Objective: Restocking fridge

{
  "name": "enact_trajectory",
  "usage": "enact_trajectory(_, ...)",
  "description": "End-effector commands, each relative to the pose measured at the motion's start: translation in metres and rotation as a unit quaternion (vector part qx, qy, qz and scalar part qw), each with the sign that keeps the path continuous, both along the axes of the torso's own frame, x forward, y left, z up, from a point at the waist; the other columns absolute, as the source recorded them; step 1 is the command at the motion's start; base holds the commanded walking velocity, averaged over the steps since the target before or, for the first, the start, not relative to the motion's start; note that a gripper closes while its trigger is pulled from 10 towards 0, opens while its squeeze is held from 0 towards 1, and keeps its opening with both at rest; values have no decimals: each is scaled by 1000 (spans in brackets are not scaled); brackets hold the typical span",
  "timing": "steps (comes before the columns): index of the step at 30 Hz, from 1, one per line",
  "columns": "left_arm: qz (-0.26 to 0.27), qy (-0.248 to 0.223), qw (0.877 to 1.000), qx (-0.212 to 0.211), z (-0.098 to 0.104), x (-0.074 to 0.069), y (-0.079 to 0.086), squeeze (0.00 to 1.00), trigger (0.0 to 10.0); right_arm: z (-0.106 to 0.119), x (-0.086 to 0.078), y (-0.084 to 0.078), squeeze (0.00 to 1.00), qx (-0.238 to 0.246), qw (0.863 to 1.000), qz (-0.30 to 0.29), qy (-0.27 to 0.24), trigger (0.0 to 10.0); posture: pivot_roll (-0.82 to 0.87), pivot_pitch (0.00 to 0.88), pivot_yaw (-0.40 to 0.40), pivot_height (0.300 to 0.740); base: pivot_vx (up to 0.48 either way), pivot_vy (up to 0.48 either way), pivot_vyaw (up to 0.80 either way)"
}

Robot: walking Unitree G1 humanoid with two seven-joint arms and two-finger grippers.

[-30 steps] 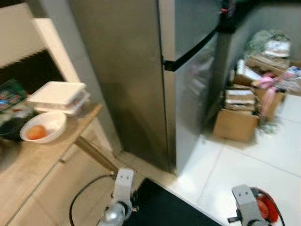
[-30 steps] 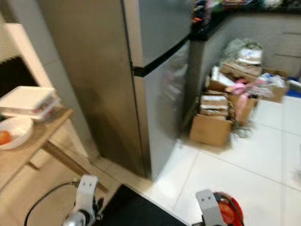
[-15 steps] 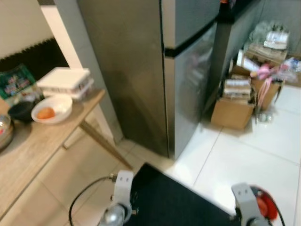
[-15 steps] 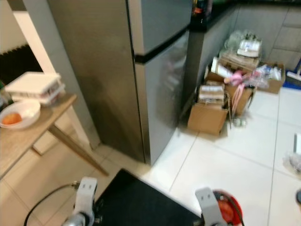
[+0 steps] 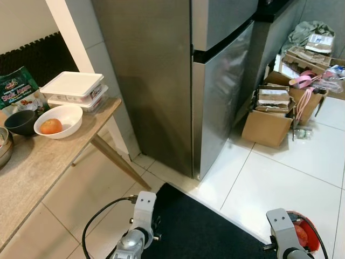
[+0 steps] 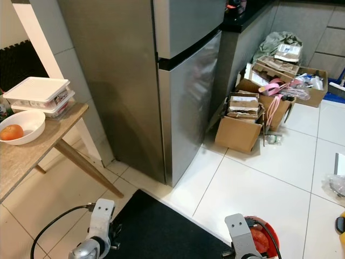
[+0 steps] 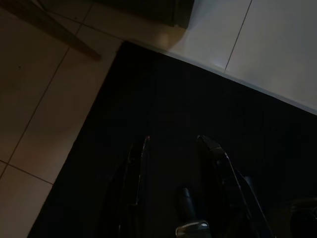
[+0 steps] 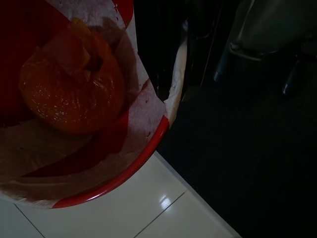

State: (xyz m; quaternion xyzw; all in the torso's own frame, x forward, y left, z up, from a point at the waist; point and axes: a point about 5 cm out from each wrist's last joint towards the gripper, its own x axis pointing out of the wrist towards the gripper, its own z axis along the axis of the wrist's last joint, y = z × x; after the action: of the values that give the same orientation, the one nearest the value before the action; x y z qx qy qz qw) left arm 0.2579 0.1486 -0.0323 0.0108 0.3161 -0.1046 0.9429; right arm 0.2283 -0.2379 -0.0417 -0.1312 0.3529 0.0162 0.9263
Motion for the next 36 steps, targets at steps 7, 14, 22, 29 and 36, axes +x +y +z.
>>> enact_trajectory(7, 3, 12, 1000, 8, -2, -1, 4, 0, 10000, 1, 2, 3, 0, 8, 1000, -12, -9, 10000, -84, 78, 64, 740, 306, 0, 0)
enact_trajectory(14, 5, 12, 1000, 7, -2, -2, 5, 0, 10000, 0, 1, 4, 0, 9, 1000, -12, -8, 10000, -81, 79, 63, 740, 291, 0, 0)
enact_trajectory(22, 3, 14, 1000, 6, -2, -2, 4, 0, 10000, -1, 0, 6, 0, 11, 1000, -14, -8, 10000, -81, 83, 66, 740, 282, 0, 0)
enact_trajectory(29, -1, 14, 1000, 6, -2, -2, 4, 0, 10000, -3, -3, 5, 0, 12, 1000, -18, -6, 10000, -82, 88, 74, 740, 263, 0, 0)
enact_trajectory(36, -8, 15, 1000, 7, -2, -1, 4, 0, 10000, -5, -6, 8, 0, 24, 999, -23, -10, 10000, -83, 92, 82, 740, 250, 0, 0)
